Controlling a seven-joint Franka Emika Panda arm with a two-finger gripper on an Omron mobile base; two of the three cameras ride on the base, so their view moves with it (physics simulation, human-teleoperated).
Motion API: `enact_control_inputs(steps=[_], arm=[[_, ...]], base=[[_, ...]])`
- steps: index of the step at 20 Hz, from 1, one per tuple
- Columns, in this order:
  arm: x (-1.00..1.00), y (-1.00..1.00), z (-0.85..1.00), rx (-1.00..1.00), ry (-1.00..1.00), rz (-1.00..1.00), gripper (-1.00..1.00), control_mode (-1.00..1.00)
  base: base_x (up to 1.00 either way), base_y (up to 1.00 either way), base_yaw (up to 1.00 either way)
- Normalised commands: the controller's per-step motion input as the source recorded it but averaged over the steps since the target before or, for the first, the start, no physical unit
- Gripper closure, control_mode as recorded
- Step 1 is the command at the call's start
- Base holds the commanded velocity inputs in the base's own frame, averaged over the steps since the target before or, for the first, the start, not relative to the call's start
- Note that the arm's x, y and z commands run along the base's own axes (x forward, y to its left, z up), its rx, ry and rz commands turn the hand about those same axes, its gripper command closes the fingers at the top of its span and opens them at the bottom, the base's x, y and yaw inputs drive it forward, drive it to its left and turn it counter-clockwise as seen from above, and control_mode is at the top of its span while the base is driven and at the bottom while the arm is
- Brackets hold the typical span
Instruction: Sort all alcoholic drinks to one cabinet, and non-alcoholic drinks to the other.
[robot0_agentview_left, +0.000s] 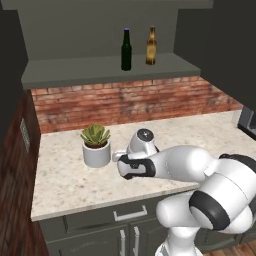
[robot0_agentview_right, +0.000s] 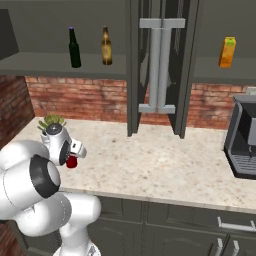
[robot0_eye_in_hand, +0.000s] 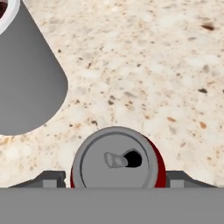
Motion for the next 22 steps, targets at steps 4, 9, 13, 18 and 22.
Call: enact_control_inputs(steps=[4,9,13,18,22], arm=[[0.00,0.01,-0.02,0.00,0.06,0.00,1.00,-1.00],[-0.01,0.00,0.36,0.00,0.02,0.00,1.00,-1.00],[-0.04,0.00,1.00,0.00,0.07,0.00,1.00,-1.00],[-0.18,-0.03,1.00,-0.02,0.00,0.00,1.00,-1.00],[-0.44,-0.11,0.69,-0.01,0.00,0.00,1.00,-1.00]], base=[[0.00,0.00,0.00],[0.00,0.00,0.00],[0.00,0.00,0.00],[0.00,0.00,0.00],[0.00,0.00,0.00]])
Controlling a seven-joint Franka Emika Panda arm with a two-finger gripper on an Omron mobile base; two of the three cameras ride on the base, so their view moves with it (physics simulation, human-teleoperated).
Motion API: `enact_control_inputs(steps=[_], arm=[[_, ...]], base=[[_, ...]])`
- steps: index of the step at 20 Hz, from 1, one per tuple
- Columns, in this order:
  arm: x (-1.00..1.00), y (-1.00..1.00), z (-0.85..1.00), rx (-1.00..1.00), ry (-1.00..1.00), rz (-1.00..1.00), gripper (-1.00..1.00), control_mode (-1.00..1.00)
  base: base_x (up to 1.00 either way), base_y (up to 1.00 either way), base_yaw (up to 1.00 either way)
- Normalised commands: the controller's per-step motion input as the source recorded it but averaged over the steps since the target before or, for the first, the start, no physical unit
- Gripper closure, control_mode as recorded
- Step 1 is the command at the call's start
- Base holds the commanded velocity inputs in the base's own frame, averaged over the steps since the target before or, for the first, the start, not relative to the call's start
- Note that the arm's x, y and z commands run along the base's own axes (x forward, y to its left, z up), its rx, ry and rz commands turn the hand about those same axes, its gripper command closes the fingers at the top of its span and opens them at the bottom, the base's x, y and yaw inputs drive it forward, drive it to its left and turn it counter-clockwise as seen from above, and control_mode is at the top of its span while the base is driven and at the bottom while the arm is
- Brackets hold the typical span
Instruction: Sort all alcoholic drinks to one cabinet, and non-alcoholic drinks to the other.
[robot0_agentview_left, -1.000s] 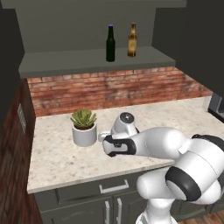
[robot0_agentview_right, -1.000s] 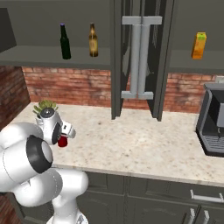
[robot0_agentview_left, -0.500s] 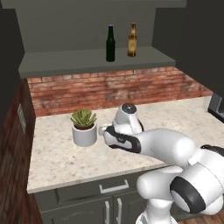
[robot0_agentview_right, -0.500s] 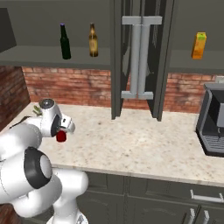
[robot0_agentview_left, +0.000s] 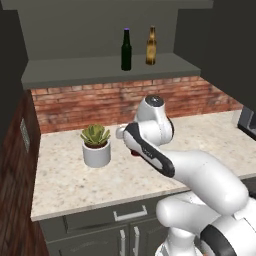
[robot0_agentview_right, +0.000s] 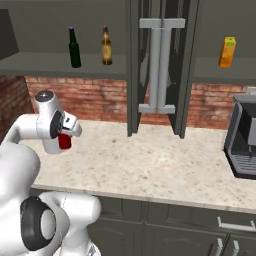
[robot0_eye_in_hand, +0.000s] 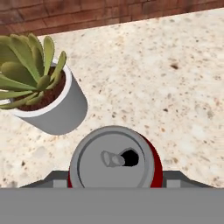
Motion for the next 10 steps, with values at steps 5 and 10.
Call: enact_control_inputs(steps=[5,10], arm=[[-0.54,-0.12,0.58,-0.02,-0.05,0.00,1.00,-1.00],[-0.39,-0.14,0.80,-0.02,-0.06,0.00,1.00,-1.00]], base=[[0.00,0.00,0.00],[0.00,0.00,0.00]])
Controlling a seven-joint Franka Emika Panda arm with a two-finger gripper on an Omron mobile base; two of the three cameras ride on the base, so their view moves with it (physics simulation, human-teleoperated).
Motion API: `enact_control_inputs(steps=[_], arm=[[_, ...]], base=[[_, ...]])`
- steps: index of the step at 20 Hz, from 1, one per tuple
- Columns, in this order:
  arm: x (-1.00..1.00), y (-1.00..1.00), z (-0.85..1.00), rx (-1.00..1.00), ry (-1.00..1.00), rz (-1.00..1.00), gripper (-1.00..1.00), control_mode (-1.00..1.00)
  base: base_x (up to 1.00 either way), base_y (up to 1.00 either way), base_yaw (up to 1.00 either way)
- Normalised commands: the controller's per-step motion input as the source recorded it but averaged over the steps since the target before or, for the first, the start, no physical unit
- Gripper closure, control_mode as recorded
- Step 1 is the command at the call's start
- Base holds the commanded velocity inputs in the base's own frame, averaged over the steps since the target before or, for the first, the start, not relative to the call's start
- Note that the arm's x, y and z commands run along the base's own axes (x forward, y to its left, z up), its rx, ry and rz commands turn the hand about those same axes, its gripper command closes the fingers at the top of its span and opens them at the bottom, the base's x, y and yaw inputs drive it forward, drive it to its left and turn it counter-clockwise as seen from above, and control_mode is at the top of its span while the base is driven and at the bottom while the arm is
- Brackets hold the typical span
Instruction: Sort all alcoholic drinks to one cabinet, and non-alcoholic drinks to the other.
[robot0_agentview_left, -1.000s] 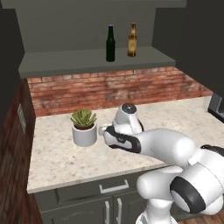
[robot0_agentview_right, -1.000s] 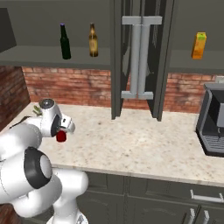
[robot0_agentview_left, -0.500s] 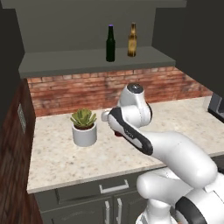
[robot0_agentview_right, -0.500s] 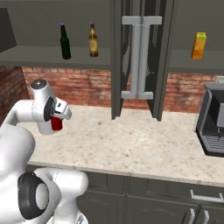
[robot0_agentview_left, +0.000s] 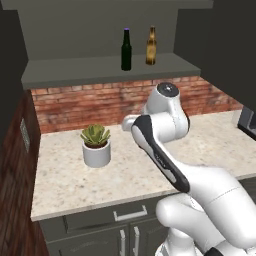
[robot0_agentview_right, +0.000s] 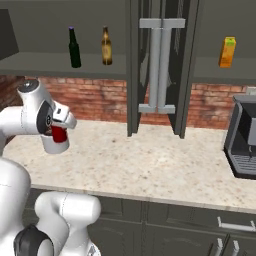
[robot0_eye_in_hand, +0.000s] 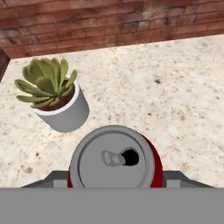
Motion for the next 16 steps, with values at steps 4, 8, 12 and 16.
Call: enact_control_inputs(steps=[4,8,12,16], arm=[[-0.31,-0.33,0.71,0.00,-0.02,0.00,1.00,-1.00],[-0.35,-0.42,0.41,0.00,-0.07,0.00,1.00,-1.00],[-0.04,-0.48,0.12,0.00,-0.01,0.00,1.00,-1.00],[-0.03,-0.23,0.00,0.01,0.00,0.00,1.00,-1.00]], base=[[0.00,0.00,0.00],[0.00,0.00,0.00],[0.00,0.00,0.00],[0.00,0.00,0.00]])
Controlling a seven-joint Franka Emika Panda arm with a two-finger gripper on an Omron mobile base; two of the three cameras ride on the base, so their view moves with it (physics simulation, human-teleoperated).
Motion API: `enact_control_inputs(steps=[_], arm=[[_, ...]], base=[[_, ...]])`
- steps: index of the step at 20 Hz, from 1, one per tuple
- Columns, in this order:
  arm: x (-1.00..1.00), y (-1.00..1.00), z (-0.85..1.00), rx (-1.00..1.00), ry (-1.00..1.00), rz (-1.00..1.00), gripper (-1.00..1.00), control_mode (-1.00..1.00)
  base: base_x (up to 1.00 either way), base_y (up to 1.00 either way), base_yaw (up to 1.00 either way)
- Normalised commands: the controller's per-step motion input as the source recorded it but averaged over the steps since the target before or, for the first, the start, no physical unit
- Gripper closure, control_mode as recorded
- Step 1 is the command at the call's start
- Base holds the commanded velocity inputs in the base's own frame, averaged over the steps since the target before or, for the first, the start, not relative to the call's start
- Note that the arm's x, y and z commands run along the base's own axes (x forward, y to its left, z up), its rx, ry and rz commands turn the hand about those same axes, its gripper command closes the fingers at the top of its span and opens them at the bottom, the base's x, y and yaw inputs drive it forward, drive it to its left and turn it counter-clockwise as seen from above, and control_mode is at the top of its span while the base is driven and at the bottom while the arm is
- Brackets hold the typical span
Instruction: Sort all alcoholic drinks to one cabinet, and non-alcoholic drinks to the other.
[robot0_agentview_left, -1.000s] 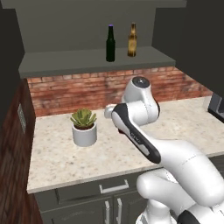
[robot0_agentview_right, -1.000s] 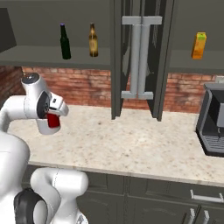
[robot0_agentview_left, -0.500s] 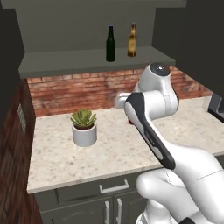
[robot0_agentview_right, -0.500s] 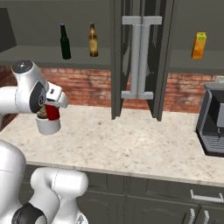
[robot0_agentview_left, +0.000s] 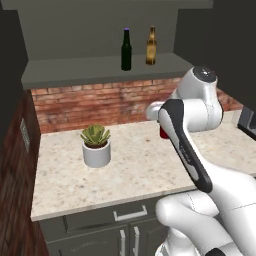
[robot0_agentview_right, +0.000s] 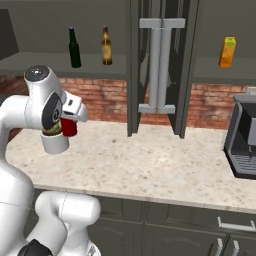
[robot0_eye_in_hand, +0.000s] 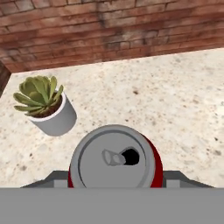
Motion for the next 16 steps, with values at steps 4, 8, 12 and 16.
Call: enact_control_inputs(steps=[4,8,12,16], arm=[[-0.06,-0.01,0.00,0.00,0.00,0.00,1.00,1.00],[0.00,0.00,0.00,0.00,0.00,0.00,1.00,1.00],[0.00,0.00,0.00,0.00,0.00,0.00,1.00,1.00],[0.00,0.00,0.00,0.00,0.00,0.00,1.00,1.00]], base=[[-0.60,-0.04,0.00],[-1.00,0.00,0.00],[-0.92,-0.19,0.00],[-0.57,-0.80,0.00]])
